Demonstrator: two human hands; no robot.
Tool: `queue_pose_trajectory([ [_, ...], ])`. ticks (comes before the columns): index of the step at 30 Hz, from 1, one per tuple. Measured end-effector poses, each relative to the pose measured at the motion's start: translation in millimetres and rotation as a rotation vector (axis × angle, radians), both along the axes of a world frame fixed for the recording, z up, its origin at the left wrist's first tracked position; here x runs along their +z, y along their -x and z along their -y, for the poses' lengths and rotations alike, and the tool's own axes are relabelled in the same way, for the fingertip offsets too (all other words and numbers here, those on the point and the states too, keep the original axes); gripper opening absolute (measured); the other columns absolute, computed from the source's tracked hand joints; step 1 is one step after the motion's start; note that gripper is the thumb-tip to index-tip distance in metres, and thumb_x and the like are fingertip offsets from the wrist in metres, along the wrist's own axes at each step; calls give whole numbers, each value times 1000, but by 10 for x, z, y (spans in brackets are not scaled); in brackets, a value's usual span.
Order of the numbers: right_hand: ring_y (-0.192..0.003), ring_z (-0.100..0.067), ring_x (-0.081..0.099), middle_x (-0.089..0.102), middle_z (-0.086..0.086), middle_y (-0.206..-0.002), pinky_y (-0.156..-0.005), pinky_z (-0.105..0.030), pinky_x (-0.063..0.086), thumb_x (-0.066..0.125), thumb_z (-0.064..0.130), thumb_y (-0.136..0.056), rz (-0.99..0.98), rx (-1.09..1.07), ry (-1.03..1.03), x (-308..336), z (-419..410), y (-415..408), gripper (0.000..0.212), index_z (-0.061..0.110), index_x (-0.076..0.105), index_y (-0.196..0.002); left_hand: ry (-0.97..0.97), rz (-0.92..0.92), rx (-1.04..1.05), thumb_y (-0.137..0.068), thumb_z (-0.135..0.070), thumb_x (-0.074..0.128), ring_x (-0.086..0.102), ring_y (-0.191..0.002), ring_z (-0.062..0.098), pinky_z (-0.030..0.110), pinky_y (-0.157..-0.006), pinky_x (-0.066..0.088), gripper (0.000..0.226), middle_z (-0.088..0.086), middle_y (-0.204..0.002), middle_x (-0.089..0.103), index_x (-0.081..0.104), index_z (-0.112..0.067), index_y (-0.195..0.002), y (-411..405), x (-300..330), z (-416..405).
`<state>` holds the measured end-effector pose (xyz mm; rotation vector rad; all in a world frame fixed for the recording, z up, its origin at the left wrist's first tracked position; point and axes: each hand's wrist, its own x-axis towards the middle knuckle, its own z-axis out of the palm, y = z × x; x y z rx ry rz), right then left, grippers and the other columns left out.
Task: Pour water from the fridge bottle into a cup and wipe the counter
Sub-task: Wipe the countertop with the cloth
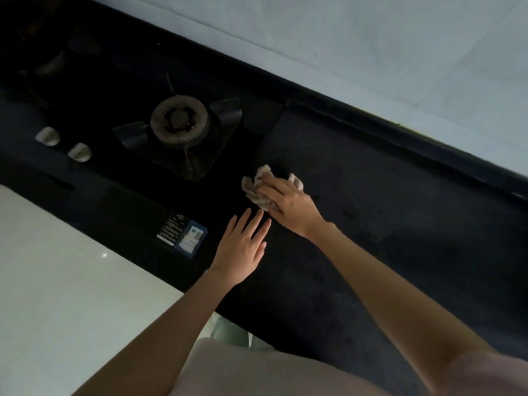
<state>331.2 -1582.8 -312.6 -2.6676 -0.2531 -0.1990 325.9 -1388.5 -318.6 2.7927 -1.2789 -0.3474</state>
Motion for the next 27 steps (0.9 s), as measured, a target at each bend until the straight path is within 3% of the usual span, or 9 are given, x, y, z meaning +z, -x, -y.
queue_pose_trajectory([
  [4,-120,-30,54,54,-10,-135,-91,-37,49,68,14,-81,-54,19,-2,-40,506,16,49,15,58,-129,1,1,-6,-95,-37,32,40,-137,32,50,-110,34,50,9,-149,43,47,-18,-140,-12,-3,-11],
  [6,-118,-35,55,55,-14,-133,-97,-41,46,67,15,-84,-61,-117,4,-76,856,-226,46,12,58,-128,-6,1,-7,-96,-38,29,38,-138,30,49,-112,32,52,8,-151,40,45,-19,-141,-7,-16,-18],
  [9,-120,-37,51,50,-13,-137,-92,-43,47,63,28,-89,-121,-369,0,-92,1194,-722,48,14,52,-134,-5,-2,6,-96,-39,30,35,-140,30,50,-113,31,52,7,-152,38,43,-19,-143,2,-42,-17],
  [11,-120,-36,50,49,-12,-138,-93,-42,45,62,31,-90,-128,-425,-38,-87,1147,-957,50,14,51,-135,2,-7,10,-96,-39,31,34,-141,30,50,-113,32,52,7,-153,37,42,-19,-143,7,-53,-15],
  [16,-110,-32,59,55,-9,-133,-86,-51,49,64,24,-83,-19,-219,-49,-119,569,-827,44,15,59,-126,8,-12,18,-96,-39,32,31,-143,29,49,-115,29,52,5,-154,35,41,-21,-144,11,-55,-26],
  [18,-114,-26,58,54,-6,-135,-83,-41,53,68,18,-82,-17,-105,-72,-136,437,-538,45,15,59,-126,6,-4,16,-96,-39,33,31,-142,29,48,-115,28,51,5,-154,35,41,-21,-144,8,-58,-26],
  [21,-121,-22,53,51,-2,-139,-83,-26,45,69,17,-82,-33,-17,-60,-102,528,-224,49,18,57,-130,18,4,14,-96,-38,36,31,-142,28,47,-115,26,51,5,-154,35,41,-21,-144,11,-65,-30],
  [24,-117,-28,55,56,-9,-133,-95,-33,45,60,27,-85,-10,-47,-50,-83,875,-371,44,13,59,-127,16,2,11,-96,-38,37,29,-143,28,48,-116,27,51,5,-155,34,40,-21,-145,6,-75,-45],
  [27,-113,-35,56,56,-13,-130,-91,-44,50,58,35,-85,-19,-257,-62,-118,1230,-808,49,13,57,-129,24,-21,11,-96,-38,38,27,-144,28,48,-116,27,52,5,-155,33,39,-21,-145,2,-68,-42],
])
